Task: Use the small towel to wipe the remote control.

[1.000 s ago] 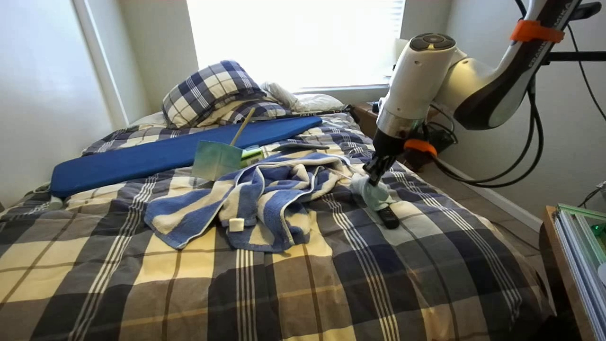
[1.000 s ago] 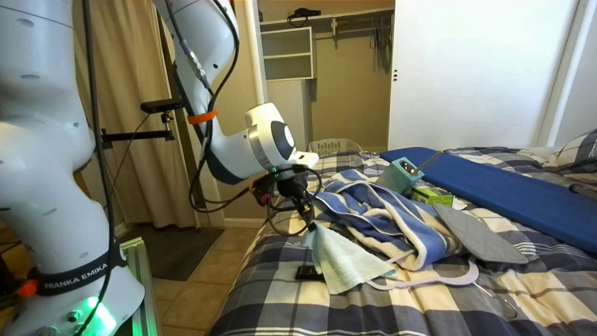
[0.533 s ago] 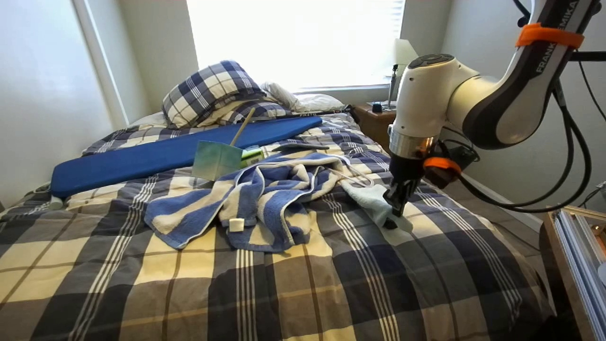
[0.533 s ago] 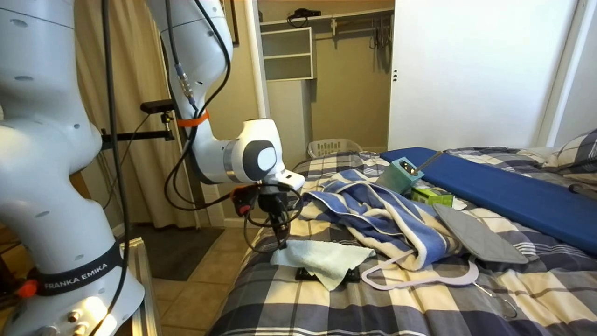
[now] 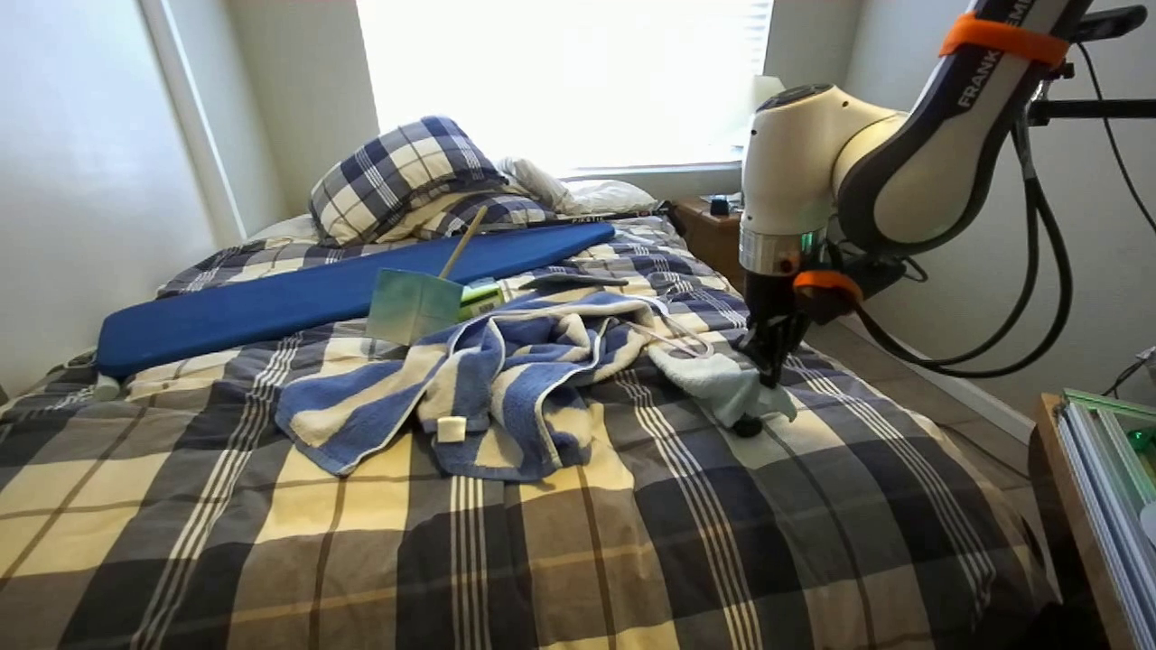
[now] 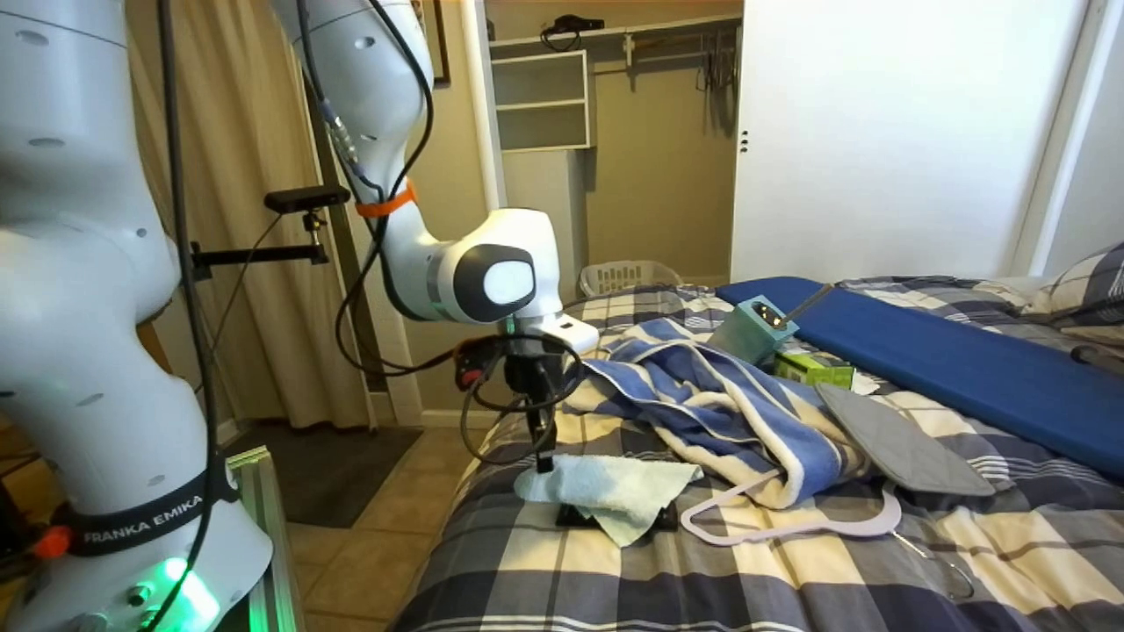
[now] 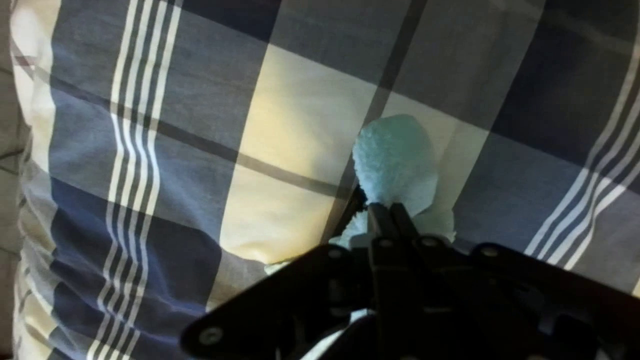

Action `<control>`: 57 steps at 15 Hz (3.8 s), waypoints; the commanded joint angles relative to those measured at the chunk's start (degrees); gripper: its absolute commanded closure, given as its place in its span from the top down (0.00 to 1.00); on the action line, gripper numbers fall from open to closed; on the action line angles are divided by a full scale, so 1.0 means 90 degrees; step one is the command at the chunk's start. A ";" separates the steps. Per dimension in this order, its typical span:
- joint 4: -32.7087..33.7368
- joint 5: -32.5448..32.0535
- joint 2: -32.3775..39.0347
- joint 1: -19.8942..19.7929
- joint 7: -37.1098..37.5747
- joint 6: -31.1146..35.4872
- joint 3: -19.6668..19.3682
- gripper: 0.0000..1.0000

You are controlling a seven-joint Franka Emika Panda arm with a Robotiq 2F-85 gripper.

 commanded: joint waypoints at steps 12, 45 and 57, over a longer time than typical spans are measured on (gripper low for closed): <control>0.0023 -0.0611 -0.1134 0.1725 0.0207 -0.0303 -0.2001 0.81; 0.1744 0.4091 0.2137 0.0675 -0.2982 0.1023 -0.1108 0.00; 0.1985 0.4078 0.2228 0.0689 -0.2790 0.1574 -0.1807 0.01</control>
